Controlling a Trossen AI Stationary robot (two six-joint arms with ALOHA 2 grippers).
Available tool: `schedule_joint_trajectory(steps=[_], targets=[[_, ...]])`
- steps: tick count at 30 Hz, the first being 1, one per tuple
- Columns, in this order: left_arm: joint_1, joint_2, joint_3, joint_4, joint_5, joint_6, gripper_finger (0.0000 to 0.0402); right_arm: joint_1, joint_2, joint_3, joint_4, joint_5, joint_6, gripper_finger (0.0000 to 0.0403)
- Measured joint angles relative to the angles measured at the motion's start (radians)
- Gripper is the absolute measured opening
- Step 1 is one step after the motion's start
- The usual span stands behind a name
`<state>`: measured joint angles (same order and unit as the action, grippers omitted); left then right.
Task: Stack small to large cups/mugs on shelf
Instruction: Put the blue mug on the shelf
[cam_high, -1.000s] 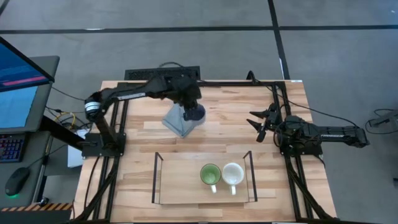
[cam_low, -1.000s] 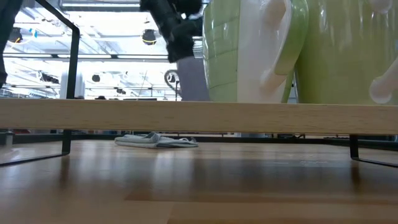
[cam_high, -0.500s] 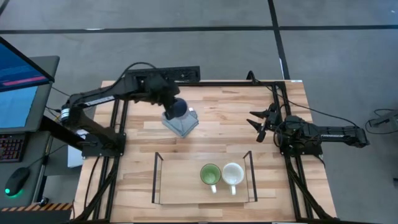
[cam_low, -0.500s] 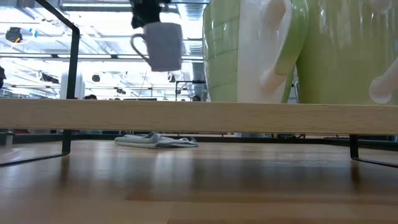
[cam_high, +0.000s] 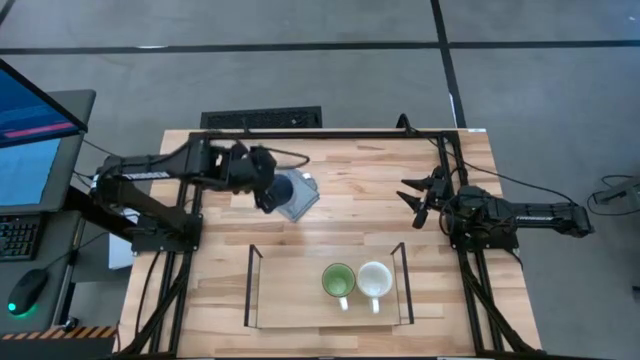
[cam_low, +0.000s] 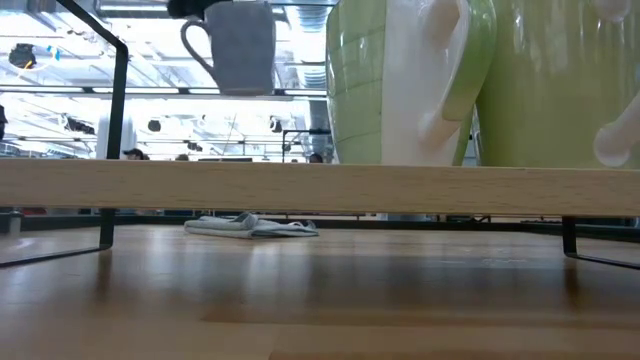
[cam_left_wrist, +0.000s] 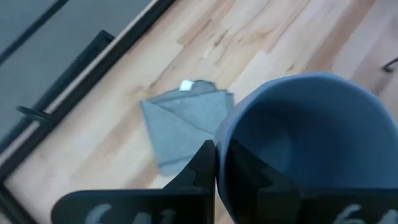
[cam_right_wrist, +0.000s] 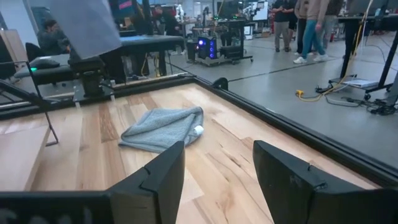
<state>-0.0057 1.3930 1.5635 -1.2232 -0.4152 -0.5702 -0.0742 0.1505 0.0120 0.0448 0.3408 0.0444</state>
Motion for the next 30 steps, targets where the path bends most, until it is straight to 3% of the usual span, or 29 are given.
schedule_joint_trajectory(steps=[13,23,30], targets=[[-0.280,0.051,0.001,-0.062,-0.158,-0.513,0.0005,0.000,0.000,0.000,0.000,0.000,0.000,0.0212],[-0.349,0.214,0.000,0.032,-0.137,-0.776,0.0005,0.000,0.000,0.000,0.000,-0.004,0.000,0.0212],[-0.386,0.230,0.000,0.069,-0.148,-0.944,0.0005,0.000,0.000,0.000,-0.008,-0.071,-0.019,0.0212]])
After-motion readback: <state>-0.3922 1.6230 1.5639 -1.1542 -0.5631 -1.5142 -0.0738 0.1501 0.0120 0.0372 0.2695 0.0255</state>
